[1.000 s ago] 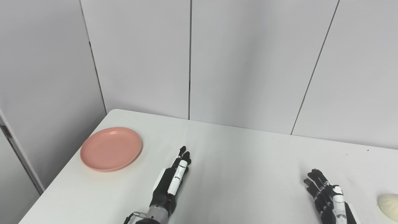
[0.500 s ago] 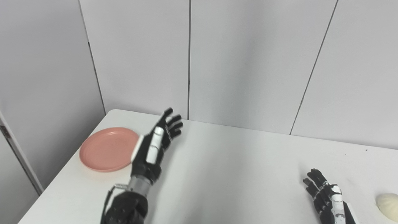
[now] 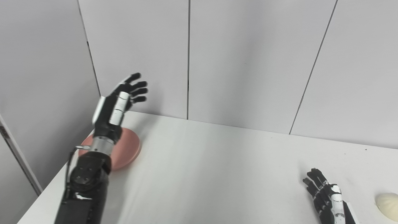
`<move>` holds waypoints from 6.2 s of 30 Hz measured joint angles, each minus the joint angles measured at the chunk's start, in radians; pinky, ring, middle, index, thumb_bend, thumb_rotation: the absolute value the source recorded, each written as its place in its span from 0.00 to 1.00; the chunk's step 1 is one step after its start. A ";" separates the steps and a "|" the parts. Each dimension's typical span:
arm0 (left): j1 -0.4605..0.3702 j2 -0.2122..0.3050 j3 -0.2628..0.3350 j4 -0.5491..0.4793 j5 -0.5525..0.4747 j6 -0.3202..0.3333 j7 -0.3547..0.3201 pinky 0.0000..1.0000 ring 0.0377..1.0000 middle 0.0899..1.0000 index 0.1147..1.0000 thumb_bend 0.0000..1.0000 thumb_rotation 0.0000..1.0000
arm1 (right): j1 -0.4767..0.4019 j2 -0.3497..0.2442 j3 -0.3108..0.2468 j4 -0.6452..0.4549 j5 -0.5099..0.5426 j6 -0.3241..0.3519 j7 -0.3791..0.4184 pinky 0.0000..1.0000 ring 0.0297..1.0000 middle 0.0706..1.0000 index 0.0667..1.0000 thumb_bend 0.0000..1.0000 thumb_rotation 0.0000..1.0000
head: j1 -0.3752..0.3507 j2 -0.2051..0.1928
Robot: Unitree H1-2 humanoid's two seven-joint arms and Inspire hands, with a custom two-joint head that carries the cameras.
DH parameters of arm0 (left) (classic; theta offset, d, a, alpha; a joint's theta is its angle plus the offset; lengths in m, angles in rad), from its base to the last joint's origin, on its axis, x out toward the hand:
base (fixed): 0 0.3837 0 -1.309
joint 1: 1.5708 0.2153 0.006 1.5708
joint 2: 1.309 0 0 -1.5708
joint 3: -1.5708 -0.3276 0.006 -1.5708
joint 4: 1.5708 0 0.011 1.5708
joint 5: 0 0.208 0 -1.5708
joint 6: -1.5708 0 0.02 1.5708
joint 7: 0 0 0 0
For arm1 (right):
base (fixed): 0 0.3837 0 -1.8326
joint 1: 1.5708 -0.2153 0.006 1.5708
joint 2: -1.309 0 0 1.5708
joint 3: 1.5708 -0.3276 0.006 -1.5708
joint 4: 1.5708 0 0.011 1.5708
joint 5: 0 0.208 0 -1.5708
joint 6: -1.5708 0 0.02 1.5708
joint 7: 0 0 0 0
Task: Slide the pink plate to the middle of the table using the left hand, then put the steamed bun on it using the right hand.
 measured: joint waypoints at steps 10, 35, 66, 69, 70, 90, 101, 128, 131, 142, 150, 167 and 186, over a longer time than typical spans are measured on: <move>-0.001 0.116 0.069 0.192 -0.023 -0.096 -0.028 0.79 0.79 0.80 0.80 0.90 0.89 | 0.000 0.000 -0.002 0.002 0.001 0.000 0.000 0.97 0.89 0.90 0.87 0.78 0.97 | 0.003 0.000; -0.072 0.170 0.133 0.691 -0.096 -0.219 -0.032 0.80 0.79 0.78 0.83 0.82 0.88 | -0.004 0.001 -0.006 0.005 0.003 0.000 -0.011 0.96 0.87 0.89 0.86 0.79 0.97 | -0.002 0.000; -0.073 0.112 0.120 0.775 -0.163 -0.221 -0.043 0.86 0.79 0.79 0.83 0.80 0.86 | -0.006 0.001 -0.009 0.007 0.001 0.000 -0.019 0.95 0.86 0.87 0.86 0.78 0.96 | -0.021 0.005; -0.069 0.093 0.113 0.743 -0.176 -0.204 -0.052 0.85 0.79 0.79 0.84 0.78 0.88 | -0.006 0.001 -0.009 0.007 0.001 0.000 -0.019 0.94 0.86 0.87 0.85 0.78 0.96 | -0.021 0.005; -0.067 0.087 0.109 0.731 -0.176 -0.196 -0.054 0.82 0.79 0.79 0.84 0.78 0.88 | -0.006 0.001 -0.009 0.008 0.001 0.000 -0.019 0.94 0.85 0.87 0.85 0.78 0.96 | -0.021 0.005; -0.046 0.024 0.063 0.552 -0.174 -0.113 -0.068 0.79 0.78 0.79 0.84 0.79 0.88 | -0.003 0.001 -0.006 0.000 -0.007 0.000 -0.020 0.94 0.86 0.88 0.87 0.75 0.97 | -0.041 0.020; -0.046 0.001 0.003 0.554 -0.137 -0.105 -0.072 0.75 0.75 0.75 0.81 0.82 0.88 | 0.016 0.005 0.001 -0.022 -0.008 0.003 -0.024 0.95 0.86 0.88 0.87 0.78 0.96 | -0.044 0.025; -0.065 -0.032 -0.060 0.563 -0.106 -0.121 -0.113 0.74 0.76 0.75 0.81 0.82 0.88 | 0.016 0.007 0.004 -0.022 -0.016 0.003 -0.032 0.93 0.84 0.85 0.86 0.76 0.96 | -0.049 0.025; -0.063 -0.038 -0.051 0.540 -0.122 -0.099 -0.116 0.77 0.78 0.77 0.81 0.82 0.85 | 0.016 0.007 0.005 -0.022 -0.016 0.003 -0.032 0.93 0.84 0.85 0.86 0.75 0.96 | -0.051 0.025; -0.061 -0.059 0.024 0.435 -0.163 -0.094 -0.093 0.73 0.76 0.74 0.82 0.81 0.90 | 0.016 0.006 0.007 -0.024 -0.017 0.003 -0.032 0.93 0.84 0.85 0.85 0.74 0.96 | -0.051 0.025; -0.089 -0.049 0.057 0.410 -0.159 -0.111 -0.060 0.74 0.77 0.75 0.84 0.82 0.90 | 0.015 0.007 0.009 -0.023 -0.017 0.003 -0.032 0.93 0.83 0.85 0.85 0.74 0.96 | -0.054 0.021; -0.092 -0.019 0.080 0.624 -0.136 -0.180 -0.026 0.72 0.75 0.75 0.80 0.82 0.83 | 0.015 0.006 0.009 -0.023 -0.016 0.003 -0.032 0.93 0.84 0.85 0.85 0.75 0.96 | -0.052 0.023; -0.132 -0.027 0.017 0.753 -0.134 -0.216 -0.085 0.75 0.76 0.74 0.80 0.82 0.79 | 0.016 0.006 0.009 -0.024 -0.020 0.003 -0.034 0.93 0.83 0.85 0.85 0.75 0.96 | -0.058 0.031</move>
